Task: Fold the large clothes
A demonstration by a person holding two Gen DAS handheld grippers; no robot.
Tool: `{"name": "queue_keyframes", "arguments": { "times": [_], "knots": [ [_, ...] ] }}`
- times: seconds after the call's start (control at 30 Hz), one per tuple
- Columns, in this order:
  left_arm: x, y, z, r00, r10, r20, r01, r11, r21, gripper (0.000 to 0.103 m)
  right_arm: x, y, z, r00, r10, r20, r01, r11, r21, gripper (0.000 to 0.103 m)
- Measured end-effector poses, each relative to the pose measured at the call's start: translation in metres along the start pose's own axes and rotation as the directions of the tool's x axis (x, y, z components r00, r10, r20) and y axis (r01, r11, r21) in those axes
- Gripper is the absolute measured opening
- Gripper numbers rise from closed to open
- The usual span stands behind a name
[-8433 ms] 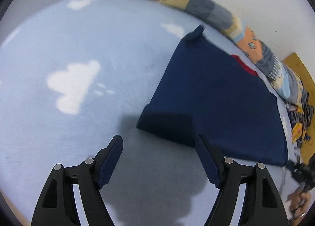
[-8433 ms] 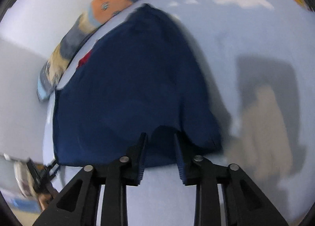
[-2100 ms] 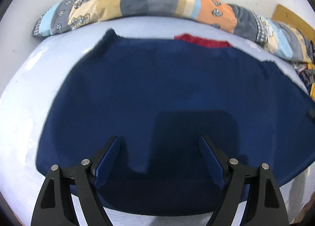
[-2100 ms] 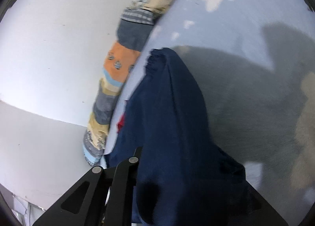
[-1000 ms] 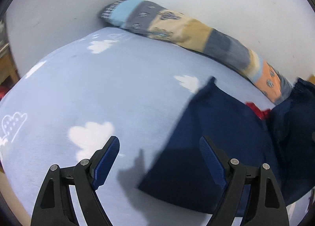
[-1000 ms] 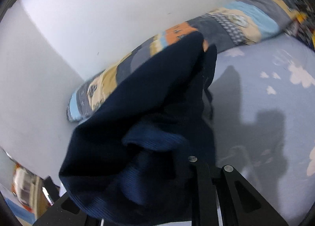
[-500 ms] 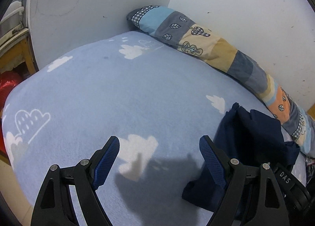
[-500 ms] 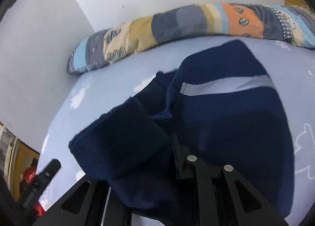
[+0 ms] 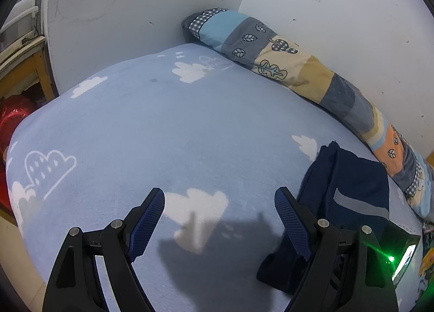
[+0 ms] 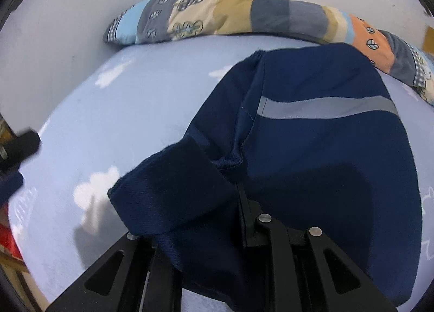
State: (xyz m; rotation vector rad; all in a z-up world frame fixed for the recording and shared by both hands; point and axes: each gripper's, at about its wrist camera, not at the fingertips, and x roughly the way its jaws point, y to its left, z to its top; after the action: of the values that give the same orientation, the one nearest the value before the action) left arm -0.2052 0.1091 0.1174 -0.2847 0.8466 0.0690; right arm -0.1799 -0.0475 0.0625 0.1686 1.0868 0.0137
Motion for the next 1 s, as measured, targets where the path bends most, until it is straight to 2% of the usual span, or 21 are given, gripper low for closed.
{"name": "queue_keyframes", "arguments": {
  "times": [0.03, 0.1, 0.2, 0.27, 0.33, 0.43, 0.5, 0.53, 0.57, 0.6, 0.67, 0.7, 0.77, 0.8, 0.87, 0.9, 1.0],
  "knots": [
    [0.000, -0.001, 0.000, 1.000, -0.002, -0.001, 0.002, 1.000, 0.001, 0.083, 0.001, 0.002, -0.001, 1.000, -0.001, -0.009, 0.001, 1.000, -0.018, 0.024],
    [0.000, -0.004, 0.000, 1.000, -0.003, -0.001, 0.003, 1.000, 0.005, 0.083, 0.000, 0.003, -0.002, 1.000, -0.009, -0.022, 0.008, 0.999, -0.046, 0.027],
    [0.001, -0.006, 0.000, 1.000, -0.006, -0.002, 0.006, 1.000, 0.005, 0.083, -0.006, 0.005, -0.005, 0.999, 0.026, -0.044, -0.030, 0.996, -0.081, 0.042],
    [0.002, -0.006, 0.000, 1.000, -0.009, -0.005, 0.009, 1.000, 0.003, 0.083, -0.015, 0.008, -0.011, 0.994, 0.088, -0.069, -0.095, 0.989, -0.116, 0.067],
    [0.002, -0.005, -0.001, 1.000, -0.009, -0.007, 0.009, 1.000, 0.005, 0.083, -0.026, 0.014, -0.021, 0.987, 0.126, -0.099, -0.142, 0.973, -0.180, 0.075],
    [0.002, -0.006, -0.002, 1.000, -0.015, -0.011, 0.015, 1.000, 0.006, 0.083, -0.049, 0.015, -0.042, 0.966, 0.204, -0.157, -0.240, 0.933, -0.268, 0.076],
    [0.003, -0.009, -0.003, 0.999, -0.039, -0.030, 0.040, 0.999, 0.017, 0.083, -0.060, 0.007, -0.050, 0.934, 0.279, -0.222, -0.334, 0.904, -0.269, 0.075],
    [0.005, -0.012, -0.005, 0.997, -0.059, -0.045, 0.060, 0.998, 0.030, 0.083, -0.066, -0.004, -0.055, 0.895, 0.345, -0.283, -0.413, 0.882, -0.229, 0.068],
    [0.006, -0.017, -0.006, 0.995, -0.079, -0.059, 0.082, 0.996, 0.043, 0.083, -0.072, -0.013, -0.056, 0.878, 0.379, -0.291, -0.443, 0.874, -0.198, 0.053],
    [0.006, -0.020, -0.007, 0.993, -0.093, -0.067, 0.096, 0.994, 0.056, 0.083, -0.082, -0.027, -0.056, 0.873, 0.410, -0.264, -0.459, 0.873, -0.163, 0.046],
    [0.007, -0.033, -0.011, 0.988, -0.128, -0.088, 0.136, 0.985, 0.101, 0.083, -0.106, -0.068, -0.050, 0.878, 0.454, -0.148, -0.466, 0.883, -0.060, 0.043],
    [0.007, -0.039, -0.013, 0.985, -0.142, -0.094, 0.153, 0.981, 0.122, 0.083, -0.116, -0.090, -0.046, 0.888, 0.453, -0.078, -0.455, 0.891, -0.004, 0.043],
    [0.008, -0.055, -0.019, 0.976, -0.179, -0.121, 0.199, 0.963, 0.182, 0.083, -0.133, -0.134, -0.038, 0.918, 0.392, 0.050, -0.396, 0.913, 0.101, 0.045],
    [0.008, -0.061, -0.021, 0.972, -0.193, -0.134, 0.217, 0.955, 0.204, 0.083, -0.137, -0.152, -0.035, 0.938, 0.336, 0.083, -0.345, 0.929, 0.137, 0.044],
    [0.010, -0.073, -0.026, 0.962, -0.219, -0.165, 0.255, 0.936, 0.244, 0.083, -0.135, -0.174, -0.032, 0.968, 0.238, 0.076, -0.248, 0.956, 0.160, 0.039],
    [0.011, -0.075, -0.027, 0.960, -0.222, -0.172, 0.261, 0.932, 0.251, 0.083, -0.132, -0.178, -0.032, 0.975, 0.211, 0.066, -0.219, 0.963, 0.158, 0.035],
    [0.017, -0.079, -0.029, 0.956, -0.218, -0.198, 0.266, 0.926, 0.268, 0.083, -0.120, -0.174, -0.033, 0.971, 0.229, 0.066, -0.236, 0.962, 0.138, 0.029]
  ]
}}
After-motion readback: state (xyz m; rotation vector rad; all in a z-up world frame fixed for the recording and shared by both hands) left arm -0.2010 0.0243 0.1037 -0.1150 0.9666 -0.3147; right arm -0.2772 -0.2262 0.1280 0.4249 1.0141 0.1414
